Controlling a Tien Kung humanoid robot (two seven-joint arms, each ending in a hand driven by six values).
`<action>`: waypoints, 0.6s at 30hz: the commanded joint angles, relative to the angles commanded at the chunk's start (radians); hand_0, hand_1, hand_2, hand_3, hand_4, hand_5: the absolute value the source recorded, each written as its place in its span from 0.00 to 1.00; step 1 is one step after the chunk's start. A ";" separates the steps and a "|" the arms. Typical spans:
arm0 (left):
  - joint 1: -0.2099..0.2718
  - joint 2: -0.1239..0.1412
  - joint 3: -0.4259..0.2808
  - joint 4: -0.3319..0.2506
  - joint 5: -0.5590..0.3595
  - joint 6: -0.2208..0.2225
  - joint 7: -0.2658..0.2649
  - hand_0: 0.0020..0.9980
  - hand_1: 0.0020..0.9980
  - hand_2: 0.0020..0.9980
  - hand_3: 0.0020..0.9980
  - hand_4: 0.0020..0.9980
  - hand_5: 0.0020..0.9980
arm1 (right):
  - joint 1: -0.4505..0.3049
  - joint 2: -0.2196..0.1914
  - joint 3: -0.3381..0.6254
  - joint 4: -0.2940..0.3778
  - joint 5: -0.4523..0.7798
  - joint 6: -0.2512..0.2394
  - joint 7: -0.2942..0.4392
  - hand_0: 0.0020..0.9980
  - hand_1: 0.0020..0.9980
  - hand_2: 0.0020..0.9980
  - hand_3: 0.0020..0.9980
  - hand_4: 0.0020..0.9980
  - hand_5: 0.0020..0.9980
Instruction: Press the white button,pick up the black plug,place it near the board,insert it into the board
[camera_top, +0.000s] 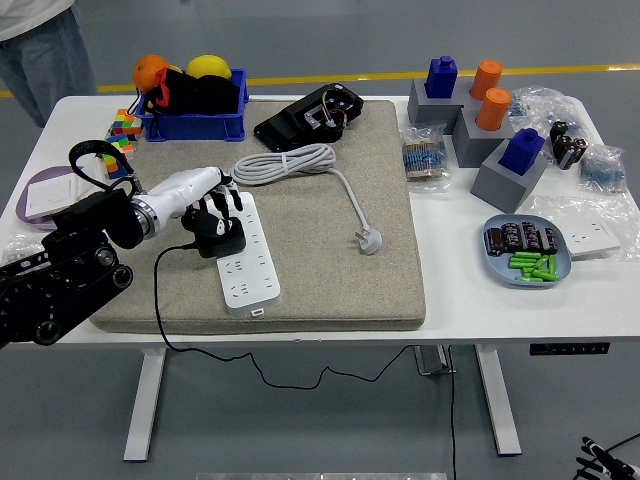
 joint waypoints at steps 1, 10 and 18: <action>0.000 0.000 -0.002 -0.001 0.000 0.001 -0.001 0.39 0.54 0.43 0.50 0.77 0.00 | 0.000 0.000 0.000 0.000 0.000 0.000 0.000 0.80 0.69 0.64 0.62 0.73 0.45; 0.006 0.018 -0.135 -0.058 0.020 0.037 -0.040 0.38 0.54 0.43 0.50 0.76 0.00 | -0.002 -0.002 -0.007 0.000 0.001 -0.001 0.000 0.80 0.69 0.64 0.62 0.73 0.45; 0.089 0.030 -0.376 -0.115 0.063 0.058 -0.054 0.38 0.58 0.45 0.52 0.77 0.00 | -0.003 -0.002 -0.013 0.001 0.001 -0.002 0.000 0.80 0.69 0.64 0.62 0.73 0.45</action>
